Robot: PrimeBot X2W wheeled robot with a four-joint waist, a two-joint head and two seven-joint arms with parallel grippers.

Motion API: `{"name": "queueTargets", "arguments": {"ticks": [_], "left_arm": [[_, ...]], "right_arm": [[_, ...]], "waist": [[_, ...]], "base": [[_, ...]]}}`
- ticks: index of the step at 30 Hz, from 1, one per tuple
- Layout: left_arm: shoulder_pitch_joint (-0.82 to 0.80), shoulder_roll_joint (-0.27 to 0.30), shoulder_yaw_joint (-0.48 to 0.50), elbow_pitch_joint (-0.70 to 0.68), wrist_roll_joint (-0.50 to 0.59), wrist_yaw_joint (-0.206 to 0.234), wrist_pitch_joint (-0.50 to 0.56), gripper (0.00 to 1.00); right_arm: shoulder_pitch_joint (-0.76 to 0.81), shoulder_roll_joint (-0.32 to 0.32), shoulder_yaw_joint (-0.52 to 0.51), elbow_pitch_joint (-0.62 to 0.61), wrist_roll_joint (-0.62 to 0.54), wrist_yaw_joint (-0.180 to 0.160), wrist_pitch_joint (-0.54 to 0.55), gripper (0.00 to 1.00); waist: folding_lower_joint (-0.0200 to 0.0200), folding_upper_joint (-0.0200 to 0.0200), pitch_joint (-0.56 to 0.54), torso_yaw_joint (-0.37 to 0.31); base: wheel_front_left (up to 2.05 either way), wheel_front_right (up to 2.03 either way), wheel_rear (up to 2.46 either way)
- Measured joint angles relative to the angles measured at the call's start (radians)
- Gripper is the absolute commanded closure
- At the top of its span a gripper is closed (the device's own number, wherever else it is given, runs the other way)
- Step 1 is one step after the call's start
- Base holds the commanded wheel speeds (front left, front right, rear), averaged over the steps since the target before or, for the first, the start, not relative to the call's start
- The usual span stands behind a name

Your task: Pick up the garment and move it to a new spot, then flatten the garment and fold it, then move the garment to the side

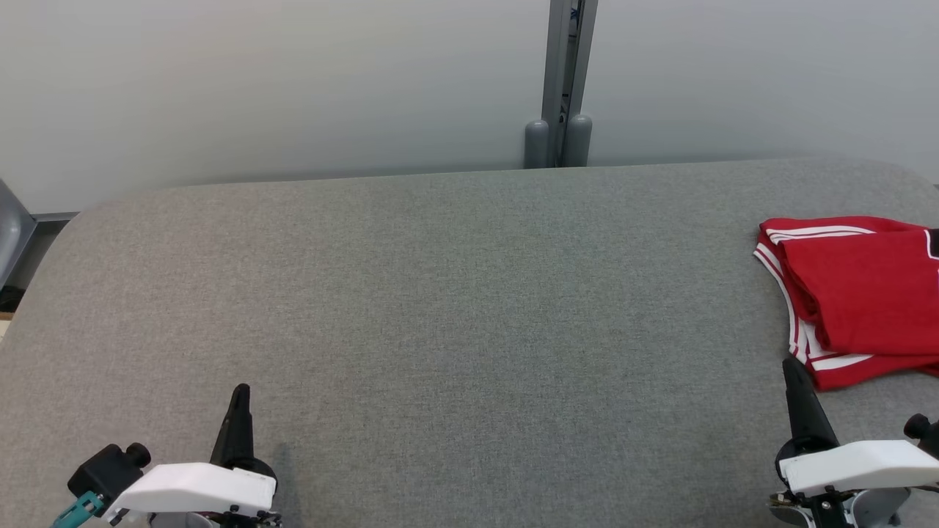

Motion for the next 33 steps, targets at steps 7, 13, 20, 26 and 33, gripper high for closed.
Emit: {"name": "queueTargets", "arguments": {"ticks": [7, 13, 20, 26, 33], "left_arm": [[-0.012, 0.001, 0.019, -0.007, -0.083, -0.017, 0.027, 1.00], [-0.015, 0.001, 0.032, -0.012, -0.143, -0.027, 0.044, 1.00], [-0.022, 0.001, 0.046, -0.017, -0.209, -0.040, 0.061, 1.00], [-0.031, 0.002, 0.058, -0.022, -0.262, -0.050, 0.079, 1.00], [-0.036, 0.002, 0.071, -0.026, -0.321, -0.061, 0.096, 1.00]], "right_arm": [[-0.003, -0.002, -0.010, -0.007, 0.093, 0.000, 0.024, 1.00], [-0.005, -0.002, -0.016, -0.010, 0.158, 0.000, 0.041, 1.00], [-0.011, -0.003, -0.023, -0.014, 0.230, 0.000, 0.060, 1.00], [-0.011, -0.004, -0.030, -0.016, 0.289, 0.000, 0.077, 1.00], [-0.018, -0.004, -0.037, -0.019, 0.353, 0.000, 0.093, 1.00]], "waist": [[0.0000, 0.0000, -0.001, 0.000], [0.0000, 0.0000, -0.002, 0.000], [0.0000, 0.0000, -0.002, -0.001], [0.0000, 0.0000, -0.003, -0.001], [0.0000, 0.0000, -0.004, -0.001]], "base": [[0.00, 0.00, 0.00], [0.00, 0.00, 0.00], [0.00, 0.00, 0.00], [0.00, 0.00, 0.00], [0.00, 0.00, 0.00]]}}
